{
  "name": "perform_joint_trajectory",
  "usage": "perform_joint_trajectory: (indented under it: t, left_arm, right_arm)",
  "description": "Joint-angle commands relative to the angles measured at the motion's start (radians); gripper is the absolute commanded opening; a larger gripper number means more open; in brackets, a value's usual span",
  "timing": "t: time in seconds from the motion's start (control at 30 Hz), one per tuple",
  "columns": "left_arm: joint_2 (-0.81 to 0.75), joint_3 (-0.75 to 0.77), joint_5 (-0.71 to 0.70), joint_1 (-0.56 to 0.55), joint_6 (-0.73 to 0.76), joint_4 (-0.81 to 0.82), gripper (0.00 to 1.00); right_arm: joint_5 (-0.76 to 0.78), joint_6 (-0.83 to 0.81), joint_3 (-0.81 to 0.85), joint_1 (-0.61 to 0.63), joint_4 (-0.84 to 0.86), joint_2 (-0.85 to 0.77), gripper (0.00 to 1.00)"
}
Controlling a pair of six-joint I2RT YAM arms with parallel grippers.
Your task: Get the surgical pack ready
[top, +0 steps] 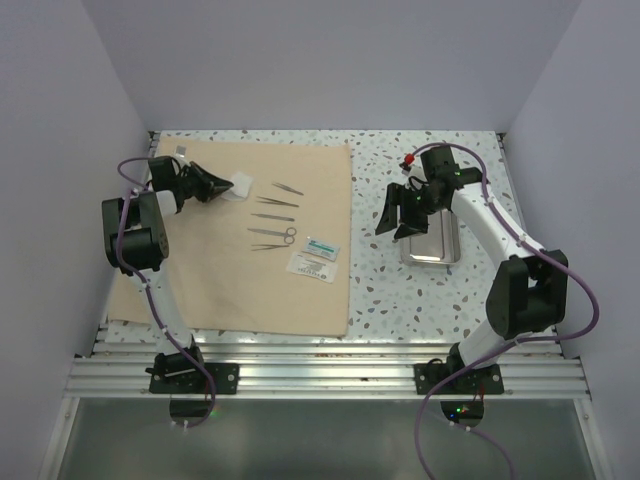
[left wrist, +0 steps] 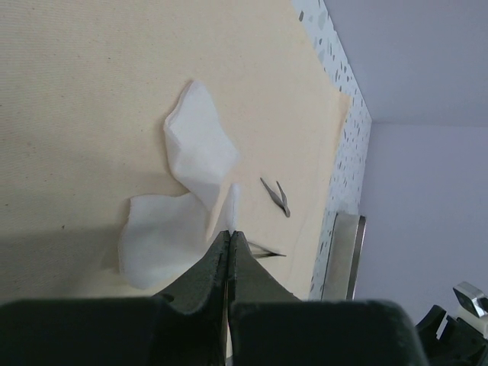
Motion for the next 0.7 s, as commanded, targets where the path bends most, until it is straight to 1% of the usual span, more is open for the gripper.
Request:
perform_joint_trajectory:
  t: [0.0, 0.67]
  left_arm:
    - [0.009, 0.002, -0.019, 0.012, 0.04, -0.01, 0.0]
    - [0.042, 0.02, -0.025, 0.036, 0.111, -0.089, 0.0]
  right_arm:
    - [-0.006, -0.009, 0.046, 0.004, 0.002, 0.012, 0.61]
    - [-0.014, -0.011, 0.049, 0.004, 0.004, 0.029, 0.61]
